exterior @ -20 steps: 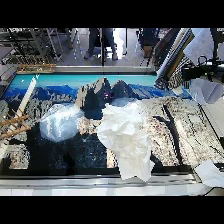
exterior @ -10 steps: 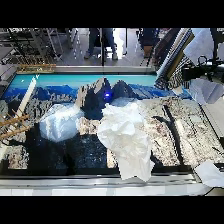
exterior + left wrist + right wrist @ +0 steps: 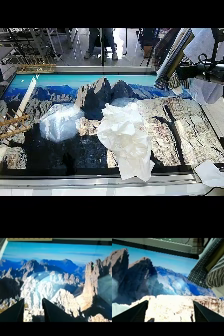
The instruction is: Fold the clothes and pants, and hang the long-sleeved shirts on hangers.
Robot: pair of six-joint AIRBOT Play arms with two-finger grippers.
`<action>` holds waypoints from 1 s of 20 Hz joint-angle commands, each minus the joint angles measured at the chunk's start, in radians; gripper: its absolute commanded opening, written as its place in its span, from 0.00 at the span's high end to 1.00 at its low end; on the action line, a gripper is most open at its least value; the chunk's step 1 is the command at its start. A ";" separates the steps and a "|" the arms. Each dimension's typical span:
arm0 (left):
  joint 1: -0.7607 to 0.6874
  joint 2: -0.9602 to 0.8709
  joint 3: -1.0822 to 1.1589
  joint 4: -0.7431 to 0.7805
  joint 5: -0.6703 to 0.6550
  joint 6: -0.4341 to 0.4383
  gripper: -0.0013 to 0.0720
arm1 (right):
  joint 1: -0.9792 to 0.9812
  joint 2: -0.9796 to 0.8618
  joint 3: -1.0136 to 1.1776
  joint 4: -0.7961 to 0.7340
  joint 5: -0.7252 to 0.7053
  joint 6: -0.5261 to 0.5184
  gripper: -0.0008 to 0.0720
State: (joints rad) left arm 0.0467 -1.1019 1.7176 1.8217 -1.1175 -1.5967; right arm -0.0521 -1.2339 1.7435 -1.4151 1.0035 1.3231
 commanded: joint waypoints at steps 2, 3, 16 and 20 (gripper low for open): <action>0.000 -0.035 -0.003 -0.002 -0.005 -0.001 0.66 | 0.001 0.004 0.000 0.057 0.003 0.000 0.12; 0.000 -0.042 -0.003 -0.020 -0.005 -0.001 0.66 | 0.001 0.004 0.000 0.057 0.003 0.000 0.12; -0.315 -0.524 -0.003 -0.760 -0.371 0.219 0.04 | 0.001 -0.058 -0.080 0.267 0.502 -0.124 0.21; -0.441 -0.736 -0.003 -0.761 -0.391 0.272 0.04 | 0.039 -0.066 -0.383 0.471 0.413 -0.170 0.21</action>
State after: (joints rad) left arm -0.3073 -1.6970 1.7145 1.1015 -1.4506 -1.3758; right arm -0.0372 -1.2888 1.5234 -1.0889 1.3956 1.2163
